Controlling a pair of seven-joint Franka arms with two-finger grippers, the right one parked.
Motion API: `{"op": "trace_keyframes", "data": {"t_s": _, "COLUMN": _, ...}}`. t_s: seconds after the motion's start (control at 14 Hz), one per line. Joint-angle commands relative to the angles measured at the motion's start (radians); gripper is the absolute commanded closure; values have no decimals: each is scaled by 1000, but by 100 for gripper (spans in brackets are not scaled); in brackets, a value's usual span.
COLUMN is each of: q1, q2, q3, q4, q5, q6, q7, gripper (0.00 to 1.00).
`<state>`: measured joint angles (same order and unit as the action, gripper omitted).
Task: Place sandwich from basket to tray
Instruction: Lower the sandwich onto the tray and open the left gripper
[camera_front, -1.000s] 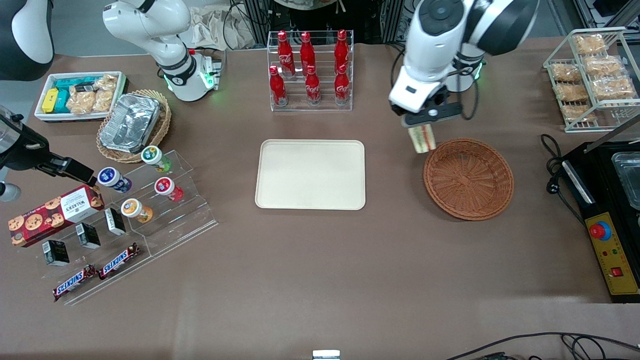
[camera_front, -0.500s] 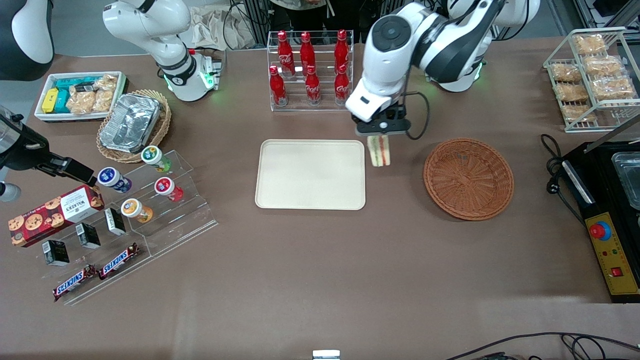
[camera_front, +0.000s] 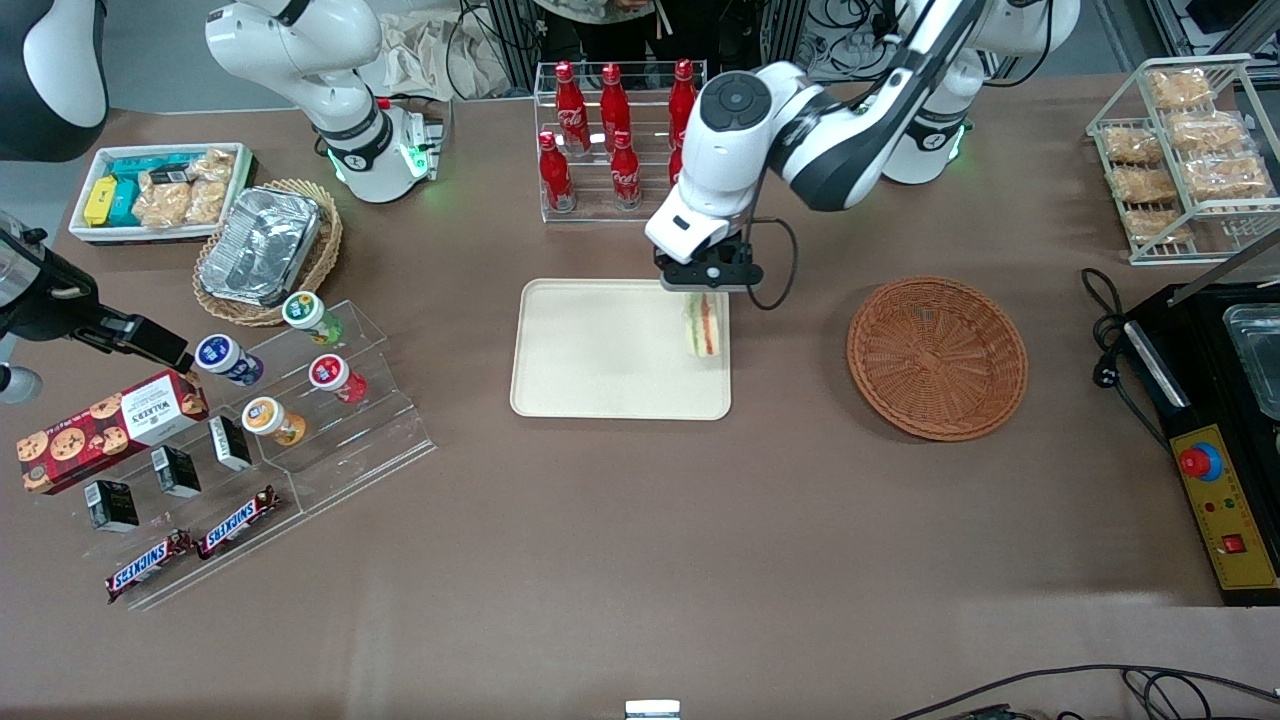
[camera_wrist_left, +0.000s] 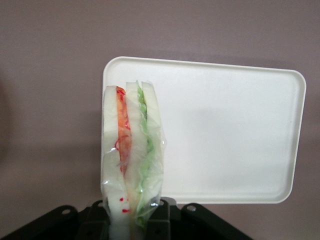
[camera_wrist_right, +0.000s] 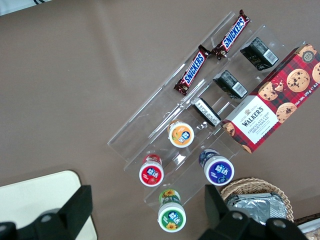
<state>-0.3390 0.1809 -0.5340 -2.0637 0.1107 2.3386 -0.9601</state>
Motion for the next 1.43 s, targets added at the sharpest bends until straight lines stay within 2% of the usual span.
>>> {"op": "trace_keyframes", "data": {"t_s": 0.0, "q1": -35, "q2": 55, "q3": 12, "q4": -19, "q5": 125, "q6": 76, "q7": -120, "gripper": 76}}
{"op": "trace_keyframes", "data": {"t_s": 0.14, "q1": -35, "q2": 83, "q3": 12, "q4": -23, "q5": 190, "q6": 91, "q7": -160, "gripper": 75}}
{"op": "trace_keyframes", "data": {"t_s": 0.93, "q1": -31, "q2": 196, "q3": 22, "q4": -61, "q5": 322, "q6": 162, "q7": -157, "gripper": 67}}
{"op": "trace_keyframes", "data": {"t_s": 1.07, "q1": -31, "q2": 198, "q3": 28, "q4": -61, "q5": 328, "q6": 162, "q7": -158, "gripper": 58}}
{"op": "trace_keyframes", "data": {"t_s": 1.14, "q1": -31, "q2": 198, "q3": 28, "q4": -61, "q5": 328, "q6": 162, "q7": -158, "gripper": 44}}
{"op": "trace_keyframes", "data": {"t_s": 1.21, "q1": -31, "q2": 199, "q3": 28, "q4": -61, "q5": 330, "q6": 162, "q7": -158, "gripper": 25}}
{"op": "trace_keyframes", "data": {"t_s": 1.29, "q1": -31, "q2": 200, "q3": 28, "q4": -61, "q5": 330, "q6": 162, "q7": -158, "gripper": 19}}
{"op": "trace_keyframes", "data": {"t_s": 1.36, "q1": -31, "q2": 200, "q3": 28, "q4": -58, "q5": 330, "q6": 162, "q7": -157, "gripper": 4}}
